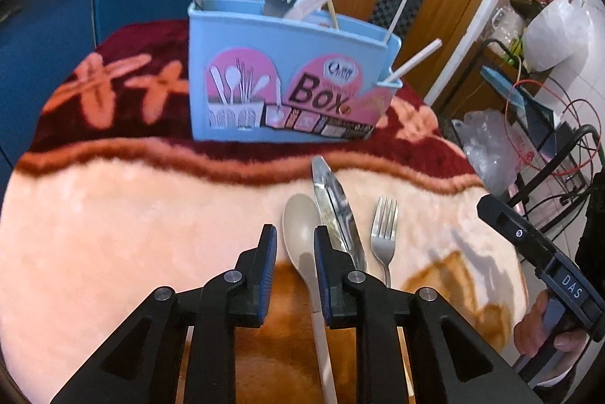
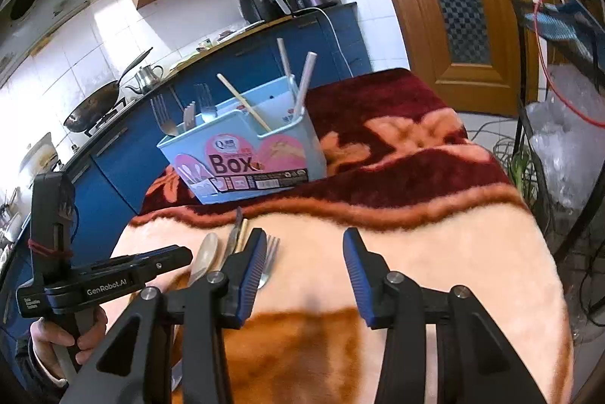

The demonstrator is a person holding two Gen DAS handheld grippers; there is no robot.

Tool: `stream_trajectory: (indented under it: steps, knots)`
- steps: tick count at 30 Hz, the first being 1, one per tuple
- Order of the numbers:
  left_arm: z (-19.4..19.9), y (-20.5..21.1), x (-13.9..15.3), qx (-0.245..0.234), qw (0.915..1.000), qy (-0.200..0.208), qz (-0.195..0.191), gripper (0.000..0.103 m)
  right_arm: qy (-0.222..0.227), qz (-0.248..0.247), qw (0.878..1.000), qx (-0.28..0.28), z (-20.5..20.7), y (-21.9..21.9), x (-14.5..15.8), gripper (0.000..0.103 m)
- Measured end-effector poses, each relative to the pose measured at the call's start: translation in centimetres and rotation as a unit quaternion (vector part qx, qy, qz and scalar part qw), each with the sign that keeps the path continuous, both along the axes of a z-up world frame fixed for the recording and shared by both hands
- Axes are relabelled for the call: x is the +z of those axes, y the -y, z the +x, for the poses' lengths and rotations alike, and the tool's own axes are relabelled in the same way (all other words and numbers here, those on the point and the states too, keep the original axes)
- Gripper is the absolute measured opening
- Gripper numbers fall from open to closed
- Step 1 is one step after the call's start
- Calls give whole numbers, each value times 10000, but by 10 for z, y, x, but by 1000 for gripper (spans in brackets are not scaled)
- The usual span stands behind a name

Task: Organize utensils
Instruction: 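Grasp the beige plastic spoon with the left tool while the right tool grasps a silver fork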

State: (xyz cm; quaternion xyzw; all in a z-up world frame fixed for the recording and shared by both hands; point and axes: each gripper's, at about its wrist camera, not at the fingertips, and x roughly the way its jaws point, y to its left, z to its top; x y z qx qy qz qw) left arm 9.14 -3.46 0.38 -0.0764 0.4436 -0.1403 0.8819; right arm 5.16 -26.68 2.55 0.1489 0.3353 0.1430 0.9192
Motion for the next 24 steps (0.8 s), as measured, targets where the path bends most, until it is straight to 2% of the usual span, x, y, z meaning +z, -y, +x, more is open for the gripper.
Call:
stream_trajectory:
  steps: [4,8,18,19,20,21,24]
  knots:
    - [6,3,-8,-21,9999,-167,-28,25,-97,95,9999,-29,2,6,-9,46]
    - [12,6,-16,18,9996,-274,114,25,-149,157,9998,-8,3,9,-13,46]
    - [32,2,-19,-240,9981,-545,-168,25,-204,183,9996,90,5,6,-17,46]
    - [35,1,-19,-265,9978,-575,-205,22,-211,177,9996,114,6,4,-17,46]
    - [36,1,-19,-277,9976,-592,-221,14,-219,171,9995,135,6,3,-17,46]
    - [38,1,-20,-304,9973,-629,-236,10,-224,165,9995,154,6,1,-17,46]
    - [40,-2,-21,-331,9966,-643,-400,5,-249,144,9993,221,8,-4,-17,46]
